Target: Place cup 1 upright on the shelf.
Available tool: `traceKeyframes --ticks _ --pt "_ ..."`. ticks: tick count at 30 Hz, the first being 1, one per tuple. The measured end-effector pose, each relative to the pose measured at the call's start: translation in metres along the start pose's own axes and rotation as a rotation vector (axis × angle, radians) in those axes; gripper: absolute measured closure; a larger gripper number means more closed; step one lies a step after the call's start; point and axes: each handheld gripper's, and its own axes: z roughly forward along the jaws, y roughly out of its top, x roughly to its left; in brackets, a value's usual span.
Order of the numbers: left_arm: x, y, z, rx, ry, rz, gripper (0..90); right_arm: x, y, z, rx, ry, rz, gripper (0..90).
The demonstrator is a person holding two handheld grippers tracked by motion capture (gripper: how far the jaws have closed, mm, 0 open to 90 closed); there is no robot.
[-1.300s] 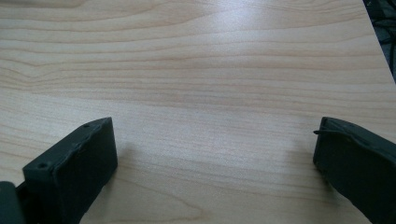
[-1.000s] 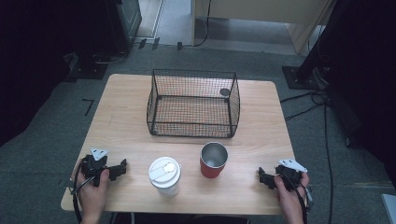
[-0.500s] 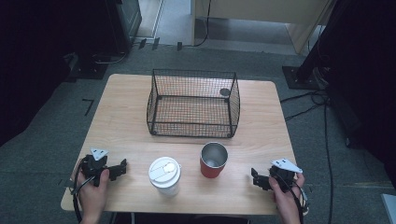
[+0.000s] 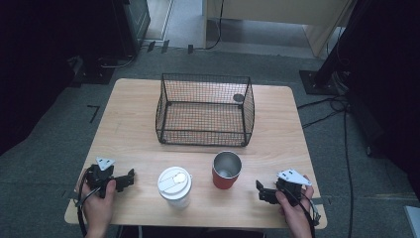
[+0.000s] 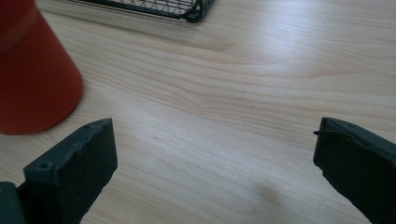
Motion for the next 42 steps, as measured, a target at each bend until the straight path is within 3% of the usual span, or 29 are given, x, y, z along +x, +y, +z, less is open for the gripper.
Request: traceKeyframes --ticks 18,29,42 --pt "0.000 0.000 0.000 0.000 0.000 0.000 0.0 0.033 0.004 0.003 -0.014 0.072 -0.074 0.0" --pt "0.000 0.000 0.000 0.000 0.000 0.000 0.0 0.048 0.006 0.005 -0.021 0.126 -0.064 0.0" --pt "0.000 0.000 0.000 0.000 0.000 0.000 0.0 0.078 0.015 0.004 -0.044 0.187 -0.076 0.0"
